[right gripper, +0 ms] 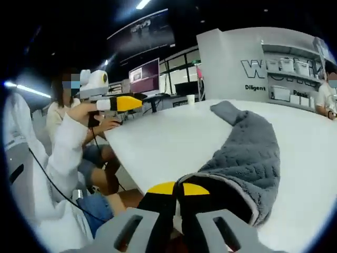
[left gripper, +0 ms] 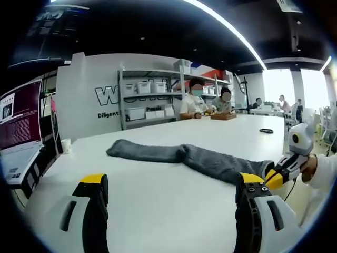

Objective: Open the folded towel by lifting each exposed corner and separating the folded layers until the towel lies flat within the target outline without major curled edges

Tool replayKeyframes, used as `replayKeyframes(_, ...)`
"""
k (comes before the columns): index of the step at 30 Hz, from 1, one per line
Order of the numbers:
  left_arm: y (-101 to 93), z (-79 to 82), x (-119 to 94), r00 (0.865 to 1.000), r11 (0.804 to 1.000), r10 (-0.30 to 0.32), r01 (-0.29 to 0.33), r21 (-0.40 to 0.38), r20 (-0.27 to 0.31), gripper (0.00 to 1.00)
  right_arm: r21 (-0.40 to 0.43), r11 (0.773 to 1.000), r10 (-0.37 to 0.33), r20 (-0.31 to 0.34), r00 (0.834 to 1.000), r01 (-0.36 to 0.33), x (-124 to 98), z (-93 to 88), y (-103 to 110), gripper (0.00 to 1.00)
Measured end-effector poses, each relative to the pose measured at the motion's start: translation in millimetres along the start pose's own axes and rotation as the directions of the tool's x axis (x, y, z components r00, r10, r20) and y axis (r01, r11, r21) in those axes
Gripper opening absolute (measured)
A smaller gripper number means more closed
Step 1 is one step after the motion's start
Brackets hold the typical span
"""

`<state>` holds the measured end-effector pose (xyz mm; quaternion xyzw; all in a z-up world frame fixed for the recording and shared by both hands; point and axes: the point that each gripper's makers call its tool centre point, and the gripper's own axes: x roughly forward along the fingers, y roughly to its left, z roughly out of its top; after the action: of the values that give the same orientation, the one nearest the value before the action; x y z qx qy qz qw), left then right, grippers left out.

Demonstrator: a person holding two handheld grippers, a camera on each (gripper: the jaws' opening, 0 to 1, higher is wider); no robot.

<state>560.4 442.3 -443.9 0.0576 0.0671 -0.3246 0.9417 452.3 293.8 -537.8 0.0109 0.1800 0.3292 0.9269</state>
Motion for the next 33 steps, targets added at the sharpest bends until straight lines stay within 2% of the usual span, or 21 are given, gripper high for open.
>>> replayKeyframes(4,2.6,-1.9,-1,1.000,1.000,0.006,-0.006,-0.005,-0.003,1.00,0.024,1.000,0.013,0.021,1.000,-0.014,22,8.1,16,0.00)
replayKeyframes(9,5.8,-4.3,-3,1.000,1.000,0.008,-0.008,-0.011,-0.003,1.00,-0.041,0.999,0.005,0.002,1.000,-0.005,48,11.0,35,0.00)
replayKeyframes(14,9.8,-7.5,-5,1.000,1.000,0.010,-0.010,-0.019,-0.005,1.00,-0.045,0.999,0.030,-0.005,1.000,-0.031,57,10.7,45,0.00)
replayKeyframes(25,10.6,-11.0,-2,1.000,0.999,-0.007,0.007,-0.037,-0.006,1.00,-0.100,0.993,0.059,0.021,0.998,-0.057,43,12.8,51,0.01)
replayKeyframes(28,11.7,-11.7,-2,1.000,0.999,-0.007,0.007,-0.039,-0.006,1.00,-0.106,0.992,0.071,-0.005,0.997,-0.071,37,7.3,57,0.06)
replayKeyframes(33,13.0,-12.0,-2,1.000,0.999,-0.006,0.006,-0.043,-0.004,1.00,-0.098,0.993,0.065,-0.013,0.998,-0.066,7,7.3,65,0.17)
